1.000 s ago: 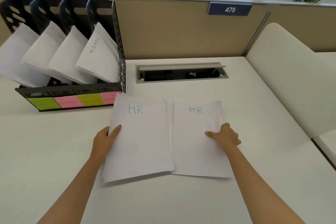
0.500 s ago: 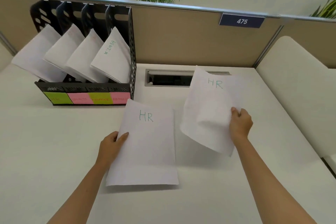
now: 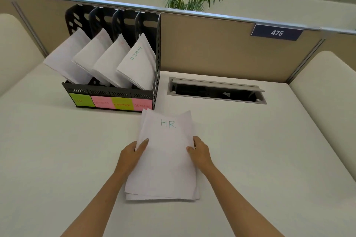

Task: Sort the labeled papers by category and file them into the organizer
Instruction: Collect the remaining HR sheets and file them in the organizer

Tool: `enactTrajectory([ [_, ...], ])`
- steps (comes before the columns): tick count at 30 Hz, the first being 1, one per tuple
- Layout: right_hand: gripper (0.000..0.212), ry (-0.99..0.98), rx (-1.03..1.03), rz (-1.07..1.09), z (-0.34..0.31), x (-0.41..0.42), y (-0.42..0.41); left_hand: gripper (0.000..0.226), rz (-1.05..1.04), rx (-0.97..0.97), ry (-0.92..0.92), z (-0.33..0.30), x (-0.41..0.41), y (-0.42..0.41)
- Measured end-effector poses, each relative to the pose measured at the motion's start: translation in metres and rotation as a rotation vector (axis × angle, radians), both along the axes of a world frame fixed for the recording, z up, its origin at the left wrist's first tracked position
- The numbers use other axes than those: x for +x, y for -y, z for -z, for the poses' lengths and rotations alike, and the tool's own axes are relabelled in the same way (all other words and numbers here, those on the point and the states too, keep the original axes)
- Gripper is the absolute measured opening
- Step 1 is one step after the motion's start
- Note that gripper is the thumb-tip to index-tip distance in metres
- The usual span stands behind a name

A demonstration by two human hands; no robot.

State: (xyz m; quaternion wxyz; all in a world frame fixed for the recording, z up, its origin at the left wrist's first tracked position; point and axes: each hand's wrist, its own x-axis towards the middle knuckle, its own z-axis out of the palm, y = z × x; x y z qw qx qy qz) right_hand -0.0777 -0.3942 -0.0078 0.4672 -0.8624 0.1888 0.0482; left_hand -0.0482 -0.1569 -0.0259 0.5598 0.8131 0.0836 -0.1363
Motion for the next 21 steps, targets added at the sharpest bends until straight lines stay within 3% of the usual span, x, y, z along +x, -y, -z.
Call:
enactTrajectory([
  [2,0.018,0.024,-0.007,0.011,0.002,0.002,-0.003,0.028,0.079,0.015,-0.03,0.0,0.001,-0.002],
  [5,0.03,0.058,0.009,0.106,0.002,0.003,0.004,0.037,0.121,-0.122,-0.113,-0.003,0.004,-0.006],
  [8,0.051,0.015,0.267,0.133,-0.001,-0.001,0.017,0.042,0.151,-0.32,-0.231,-0.01,0.005,-0.009],
  [11,0.054,-0.058,0.609,0.054,-0.011,-0.002,0.026,0.041,0.187,-0.415,-0.282,-0.019,0.008,-0.011],
  [14,0.044,0.004,0.634,-0.025,-0.028,0.002,0.023,0.05,0.277,-0.422,-0.291,-0.039,0.014,-0.004],
  [17,0.027,0.138,0.602,-0.015,-0.054,0.011,0.01,0.053,0.377,-0.373,-0.212,-0.064,0.021,0.003],
  [21,0.015,0.36,0.593,0.025,-0.091,0.02,-0.012,0.038,0.191,-0.44,0.079,-0.097,0.031,0.007],
])
